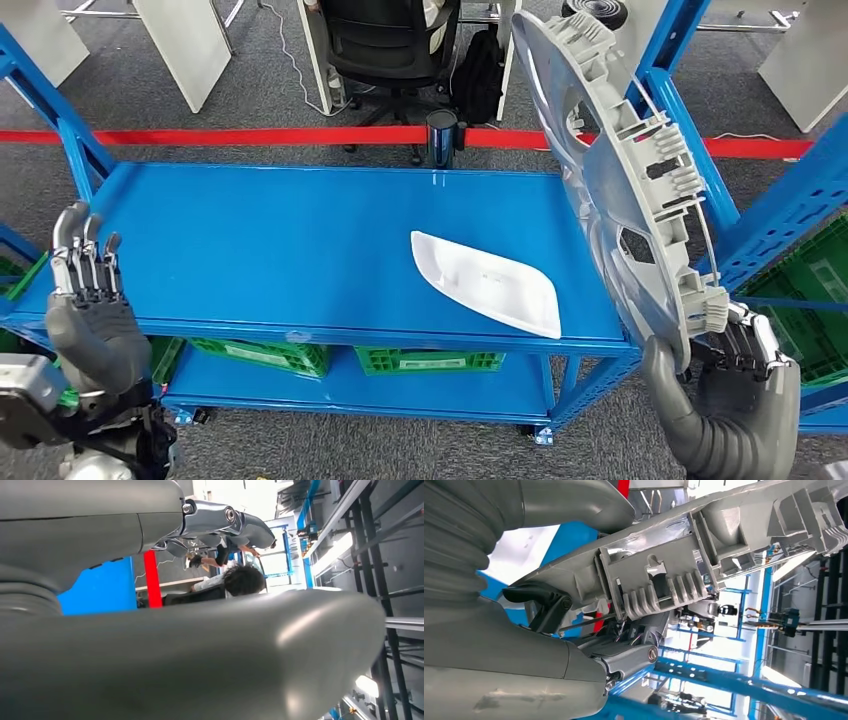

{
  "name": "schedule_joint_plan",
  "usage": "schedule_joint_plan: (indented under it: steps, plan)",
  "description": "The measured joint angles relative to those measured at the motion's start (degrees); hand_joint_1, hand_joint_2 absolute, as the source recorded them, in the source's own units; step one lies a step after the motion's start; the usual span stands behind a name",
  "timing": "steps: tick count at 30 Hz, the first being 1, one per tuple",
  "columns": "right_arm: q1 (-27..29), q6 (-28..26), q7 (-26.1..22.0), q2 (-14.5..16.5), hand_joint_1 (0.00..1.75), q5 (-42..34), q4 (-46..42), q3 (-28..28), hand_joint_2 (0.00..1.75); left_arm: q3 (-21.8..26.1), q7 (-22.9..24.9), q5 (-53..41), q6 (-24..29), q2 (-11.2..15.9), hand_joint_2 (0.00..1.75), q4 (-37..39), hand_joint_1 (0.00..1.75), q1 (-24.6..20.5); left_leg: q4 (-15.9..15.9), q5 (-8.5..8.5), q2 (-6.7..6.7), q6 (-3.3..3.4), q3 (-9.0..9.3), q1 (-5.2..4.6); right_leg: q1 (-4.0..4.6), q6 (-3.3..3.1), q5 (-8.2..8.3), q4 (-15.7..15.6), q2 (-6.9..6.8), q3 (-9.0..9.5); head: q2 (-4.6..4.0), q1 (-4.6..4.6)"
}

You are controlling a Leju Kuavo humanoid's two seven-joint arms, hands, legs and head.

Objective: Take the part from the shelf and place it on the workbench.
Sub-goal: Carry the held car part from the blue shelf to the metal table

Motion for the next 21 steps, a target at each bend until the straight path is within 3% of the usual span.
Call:
schedule_joint_plan:
  steps: [3,4,5,6,8,10,14,16,18,19,20,21]
  plan:
    - [0.0,0.2,0.3,0.0,1.75,0.2,0.0,0.2,1.75,-0.1,0.1,0.2,0.2,0.3,0.00,-0.1,0.00,0.2,10.5,-5.70,0.08,-0.77,-4.46,0.48,-0.12,-0.49,0.52,-0.2,-0.18,-0.59,0.00,-1.02]
    - [0.0,0.2,0.3,0.0,1.75,0.3,0.1,0.3,1.75,-0.1,0.2,0.3,0.2,0.3,0.00,-0.1,0.00,0.4,13.3,-6.64,0.11,-0.94,-5.53,0.65,-0.13,-0.48,0.66,-0.1,-0.21,-0.87,0.00,-1.21]
    - [0.1,0.3,0.3,0.0,1.75,0.3,0.1,0.3,1.75,-0.1,0.3,0.3,0.2,0.4,0.00,-0.1,0.00,0.5,14.0,-6.57,0.14,-1.06,-5.63,0.79,-0.15,-0.41,0.83,0.0,-0.22,-1.14,0.00,-1.40]
    - [0.2,0.3,0.3,0.0,1.75,0.3,0.1,0.4,1.75,-0.1,0.4,0.4,0.2,0.4,0.00,-0.1,0.00,0.6,12.4,-5.51,0.16,-1.12,-4.47,0.93,-0.18,-0.29,0.99,0.1,-0.22,-1.38,0.00,-1.62]
    - [0.3,0.3,0.3,0.0,1.75,0.3,0.1,0.4,1.75,-0.2,0.4,0.4,0.2,0.5,0.00,-0.1,0.00,0.6,4.2,-2.61,0.21,-1.10,0.29,1.13,-0.20,0.05,1.24,0.4,-0.19,-1.77,0.00,-2.10]
    - [0.3,0.3,0.3,0.0,1.75,0.3,0.1,0.5,1.75,-0.2,0.5,0.4,0.2,0.5,0.00,-0.2,0.00,0.7,-1.5,-1.33,0.16,-0.80,3.34,1.06,-0.09,0.64,1.45,0.8,-0.11,-2.11,0.00,-2.44]
    - [0.4,0.3,0.3,0.0,1.75,0.3,0.1,0.6,1.75,-0.3,0.8,0.3,0.1,0.6,0.00,-0.4,0.00,0.8,-2.3,-0.41,0.15,0.60,3.38,0.94,-0.22,2.15,1.51,1.2,-0.07,-2.76,0.00,-2.42]
    - [0.4,0.3,0.3,0.0,1.75,0.3,0.1,0.6,1.75,-0.3,0.9,0.3,0.2,0.7,0.00,-0.5,0.00,0.8,-2.5,0.44,0.25,1.31,3.21,1.15,-0.33,2.68,-1.67,5.2,-0.07,-4.64,0.00,-1.93]
    - [0.5,0.3,0.3,0.0,1.75,0.3,0.1,0.7,1.75,-0.3,0.9,0.4,0.4,0.7,0.00,-0.5,0.00,0.9,-2.2,1.06,0.29,1.61,2.34,1.04,-0.35,2.95,-6.25,13.0,-0.07,-7.44,0.00,-1.18]
    - [0.5,0.3,0.3,0.0,1.75,0.3,0.1,0.7,1.75,-0.3,0.9,0.5,0.5,0.7,0.00,-0.6,0.00,1.0,-2.1,1.27,0.29,1.65,1.80,0.95,-0.34,2.97,-7.62,16.2,-0.07,-8.36,0.00,-0.89]
    - [0.6,0.2,0.3,0.0,1.75,0.3,0.2,0.7,1.75,-0.3,0.9,0.6,0.5,0.7,0.00,-0.6,0.00,1.0,-1.9,1.45,0.27,1.67,1.30,0.85,-0.31,2.88,-7.99,17.6,-0.07,-8.41,0.00,-0.65]
    - [0.6,0.2,0.2,0.0,1.75,0.2,0.2,0.7,1.75,-0.3,0.9,0.7,0.5,0.7,0.00,-0.6,0.00,1.0,-1.7,1.60,0.24,1.67,0.87,0.74,-0.26,2.66,-7.36,16.6,-0.07,-7.33,0.00,-0.43]
